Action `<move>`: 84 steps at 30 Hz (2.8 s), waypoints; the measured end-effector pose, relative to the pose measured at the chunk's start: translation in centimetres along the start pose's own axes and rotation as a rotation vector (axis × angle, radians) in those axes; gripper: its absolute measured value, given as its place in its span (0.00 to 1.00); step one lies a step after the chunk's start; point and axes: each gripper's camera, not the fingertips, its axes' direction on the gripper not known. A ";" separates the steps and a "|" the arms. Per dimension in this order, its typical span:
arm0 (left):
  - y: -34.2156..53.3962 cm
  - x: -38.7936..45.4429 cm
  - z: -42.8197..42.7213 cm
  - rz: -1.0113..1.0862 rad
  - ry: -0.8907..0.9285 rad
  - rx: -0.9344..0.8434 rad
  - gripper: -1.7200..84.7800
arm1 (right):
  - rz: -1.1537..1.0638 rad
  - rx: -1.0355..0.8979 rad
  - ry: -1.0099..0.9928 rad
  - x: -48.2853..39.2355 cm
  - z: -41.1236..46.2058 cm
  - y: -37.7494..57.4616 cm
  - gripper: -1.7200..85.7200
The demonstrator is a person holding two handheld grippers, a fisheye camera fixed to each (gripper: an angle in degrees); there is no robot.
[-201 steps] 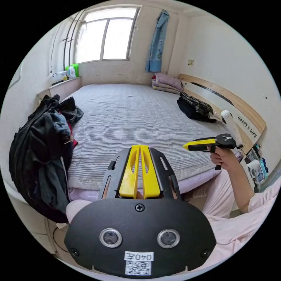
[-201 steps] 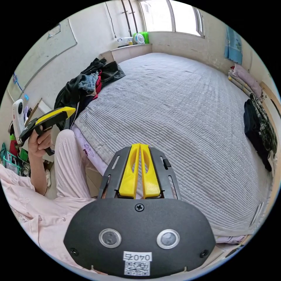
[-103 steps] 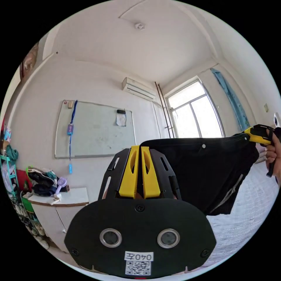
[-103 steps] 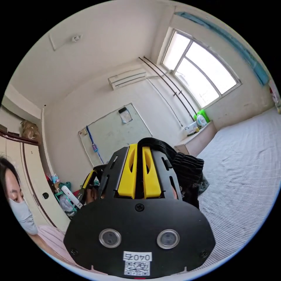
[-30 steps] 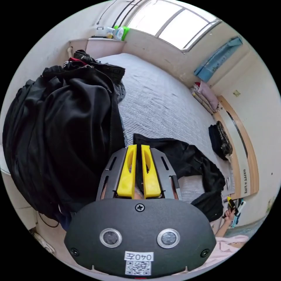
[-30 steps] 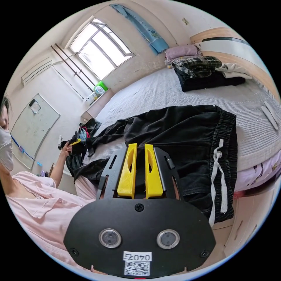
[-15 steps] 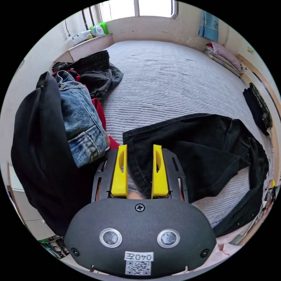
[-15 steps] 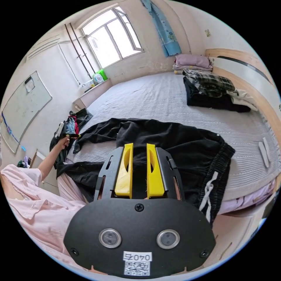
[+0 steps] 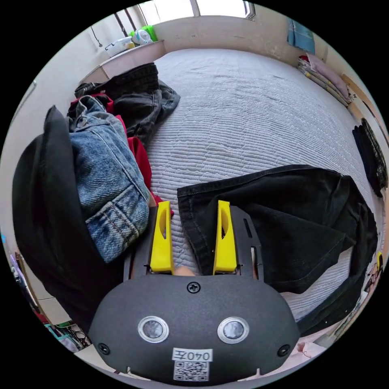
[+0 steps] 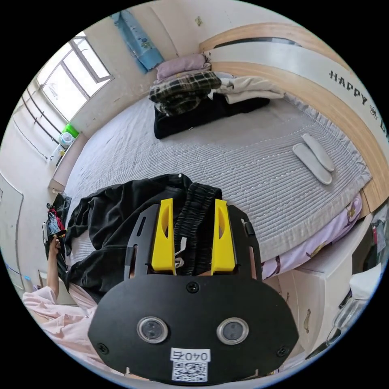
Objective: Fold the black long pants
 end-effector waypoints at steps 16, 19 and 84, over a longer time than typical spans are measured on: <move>-2.9 3.1 -9.3 0.097 0.026 0.193 0.01 | 0.177 0.039 -0.241 1.0 -0.4 -7.3 0.01; -6.8 6.1 -14.8 0.129 -0.121 0.283 0.01 | 0.162 0.054 -0.232 0.6 -2.0 -10.6 0.01; 49.3 15.2 -20.1 0.599 0.077 0.441 0.04 | -0.997 -0.760 -0.519 -41.4 16.5 1.6 0.12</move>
